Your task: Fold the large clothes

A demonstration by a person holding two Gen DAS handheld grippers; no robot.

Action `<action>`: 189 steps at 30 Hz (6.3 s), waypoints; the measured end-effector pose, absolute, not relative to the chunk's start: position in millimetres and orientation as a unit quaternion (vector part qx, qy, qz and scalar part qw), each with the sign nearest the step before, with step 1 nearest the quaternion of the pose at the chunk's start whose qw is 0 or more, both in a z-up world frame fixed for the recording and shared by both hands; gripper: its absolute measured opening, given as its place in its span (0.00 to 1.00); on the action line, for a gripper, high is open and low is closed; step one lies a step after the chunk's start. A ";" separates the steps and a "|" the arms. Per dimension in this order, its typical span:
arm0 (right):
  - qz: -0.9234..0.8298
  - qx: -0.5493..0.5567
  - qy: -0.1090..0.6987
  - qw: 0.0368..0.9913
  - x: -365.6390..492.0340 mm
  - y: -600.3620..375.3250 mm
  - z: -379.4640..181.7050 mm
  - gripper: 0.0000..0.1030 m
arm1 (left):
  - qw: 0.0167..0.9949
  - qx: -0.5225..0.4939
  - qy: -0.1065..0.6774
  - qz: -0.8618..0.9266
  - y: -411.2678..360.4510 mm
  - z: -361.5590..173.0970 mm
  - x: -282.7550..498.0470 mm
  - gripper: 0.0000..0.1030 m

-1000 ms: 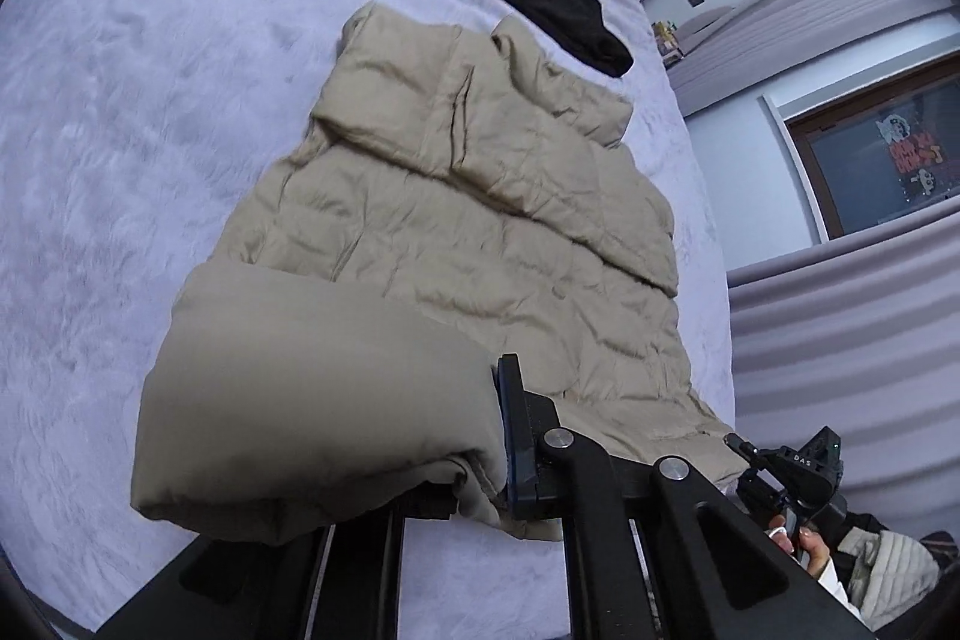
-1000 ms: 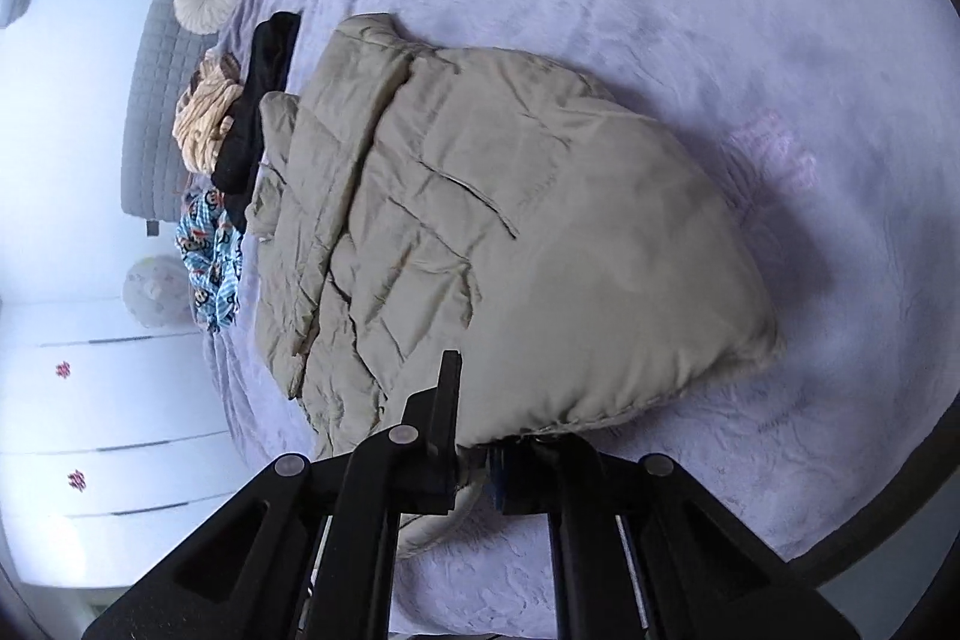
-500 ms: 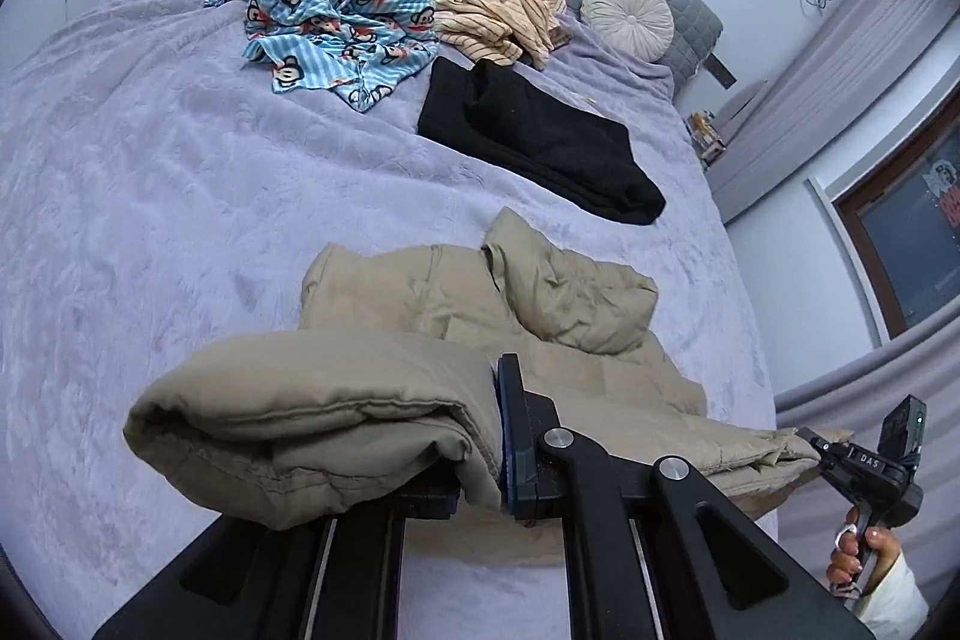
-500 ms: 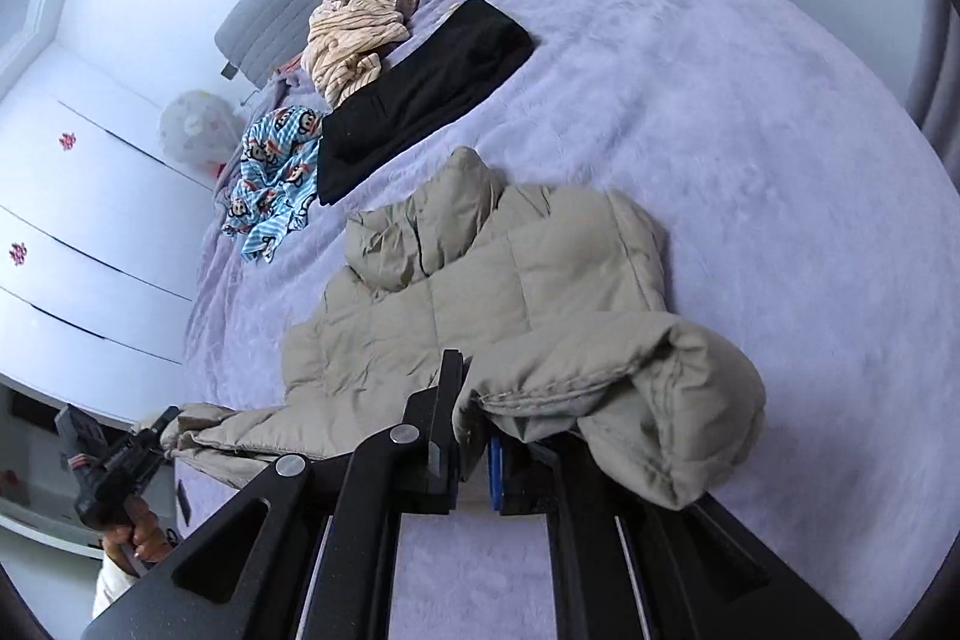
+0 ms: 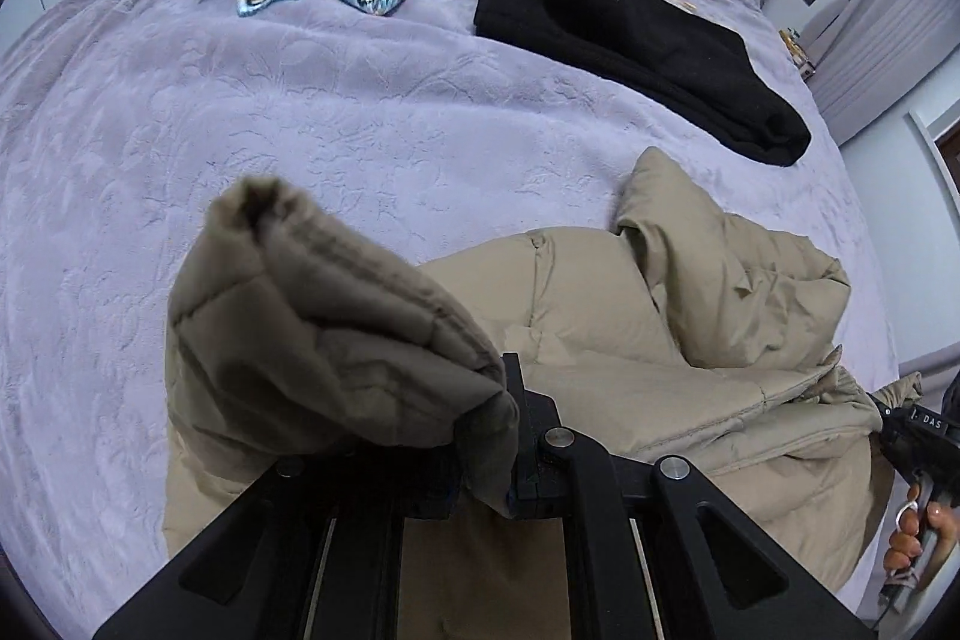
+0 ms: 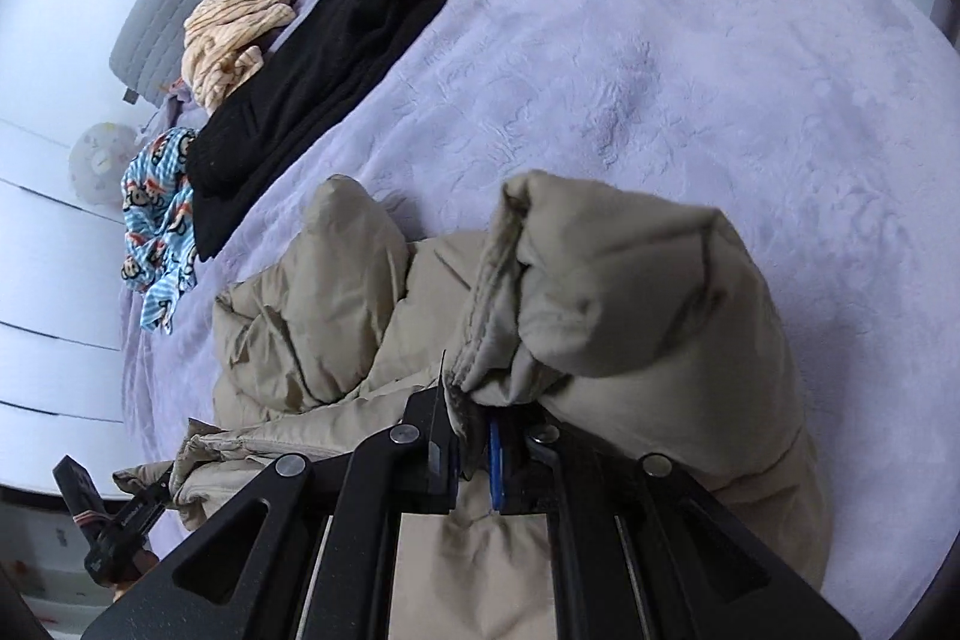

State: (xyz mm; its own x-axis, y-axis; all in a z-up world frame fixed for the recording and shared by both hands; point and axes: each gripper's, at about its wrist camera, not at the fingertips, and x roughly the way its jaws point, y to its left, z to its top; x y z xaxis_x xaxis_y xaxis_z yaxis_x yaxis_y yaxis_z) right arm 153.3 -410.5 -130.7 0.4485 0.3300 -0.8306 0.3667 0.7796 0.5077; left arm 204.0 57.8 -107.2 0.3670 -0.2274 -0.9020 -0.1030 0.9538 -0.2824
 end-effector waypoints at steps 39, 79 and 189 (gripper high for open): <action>0.088 0.223 0.546 0.803 206.8 -340.9 -174.7 0.00 | 0.856 -0.012 0.506 -0.105 -25.5 -115.4 227.7 0.45; -0.027 0.349 0.509 0.787 19.1 -409.6 -112.4 0.57 | 0.812 -0.044 0.583 0.004 49.7 -78.1 91.5 0.72; 0.073 0.577 0.480 0.657 -147.9 -360.0 -202.3 0.24 | 0.765 -0.256 0.567 -0.166 143.9 -95.0 -115.9 0.18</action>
